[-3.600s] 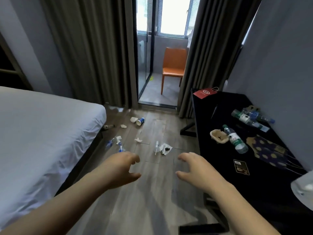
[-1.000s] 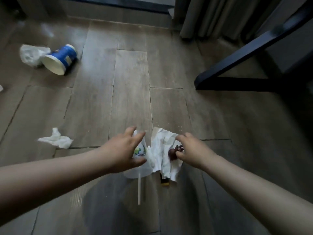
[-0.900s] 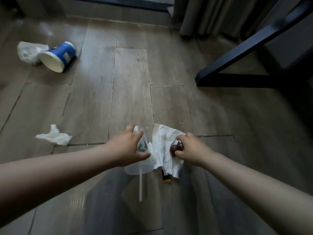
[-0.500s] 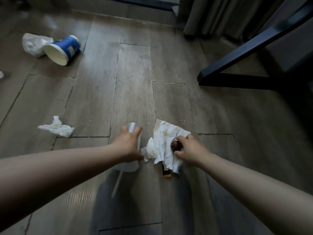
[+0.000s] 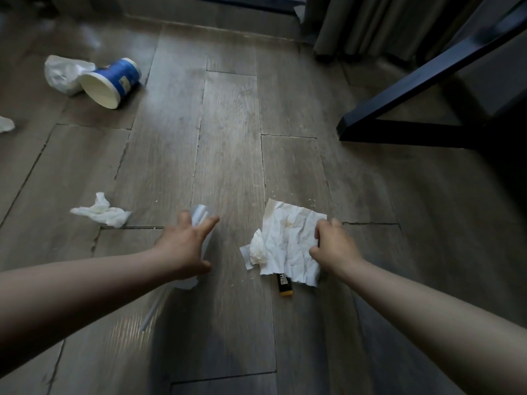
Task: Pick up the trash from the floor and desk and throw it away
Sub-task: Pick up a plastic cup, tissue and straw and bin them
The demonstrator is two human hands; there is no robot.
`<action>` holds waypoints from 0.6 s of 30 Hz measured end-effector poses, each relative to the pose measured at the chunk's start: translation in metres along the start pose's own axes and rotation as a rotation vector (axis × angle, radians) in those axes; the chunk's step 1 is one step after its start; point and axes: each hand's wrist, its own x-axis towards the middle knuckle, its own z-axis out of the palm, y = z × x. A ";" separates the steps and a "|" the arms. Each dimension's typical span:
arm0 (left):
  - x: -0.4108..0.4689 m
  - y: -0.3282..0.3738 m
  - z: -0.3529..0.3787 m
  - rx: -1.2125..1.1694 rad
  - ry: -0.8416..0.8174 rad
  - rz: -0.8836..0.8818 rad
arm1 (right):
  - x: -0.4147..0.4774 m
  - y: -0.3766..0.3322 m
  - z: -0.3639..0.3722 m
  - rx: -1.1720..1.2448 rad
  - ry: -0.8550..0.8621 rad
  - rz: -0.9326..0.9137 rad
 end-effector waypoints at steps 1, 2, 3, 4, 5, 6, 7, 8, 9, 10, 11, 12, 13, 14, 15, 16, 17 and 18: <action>0.000 -0.001 0.000 -0.001 0.001 0.003 | -0.001 0.005 0.001 -0.004 0.001 0.023; 0.001 -0.002 0.001 -0.003 -0.002 0.006 | -0.002 0.009 0.002 0.004 -0.007 0.048; 0.001 -0.003 0.001 -0.005 -0.004 0.010 | -0.003 0.012 0.004 0.020 -0.017 0.075; 0.002 -0.004 0.001 -0.007 -0.004 0.015 | -0.005 0.015 0.007 0.035 -0.023 0.100; 0.002 -0.004 0.002 -0.005 0.000 0.019 | -0.008 0.018 0.009 0.047 -0.020 0.123; 0.002 -0.004 0.002 -0.002 0.004 0.020 | -0.010 0.020 0.012 0.058 -0.010 0.145; 0.001 -0.004 0.002 -0.001 0.008 0.018 | -0.012 0.022 0.014 0.069 0.003 0.169; 0.001 -0.004 0.003 -0.002 0.010 0.016 | -0.013 0.024 0.016 0.082 0.017 0.195; 0.001 -0.003 0.003 -0.001 0.013 0.017 | -0.013 0.026 0.017 0.098 0.027 0.222; 0.002 -0.003 0.003 0.001 0.016 0.018 | -0.013 0.028 0.018 0.118 0.026 0.251; 0.001 -0.003 0.003 0.002 0.017 0.018 | -0.012 0.029 0.018 0.148 0.014 0.279; 0.001 -0.003 0.003 0.005 0.019 0.017 | -0.012 0.029 0.019 0.188 -0.004 0.302; 0.001 -0.003 0.003 0.010 0.021 0.017 | -0.012 0.029 0.020 0.226 -0.016 0.315; 0.002 -0.003 0.003 0.016 0.023 0.018 | -0.012 0.029 0.022 0.256 -0.017 0.319; 0.001 -0.003 0.003 0.021 0.025 0.018 | -0.014 0.027 0.024 0.277 -0.011 0.318; 0.001 -0.003 0.003 0.024 0.025 0.018 | -0.016 0.024 0.026 0.290 -0.006 0.312; 0.001 -0.003 0.002 0.024 0.023 0.019 | -0.018 0.021 0.029 0.295 -0.010 0.305; 0.000 -0.003 0.002 0.023 0.021 0.023 | -0.019 0.017 0.032 0.297 -0.018 0.301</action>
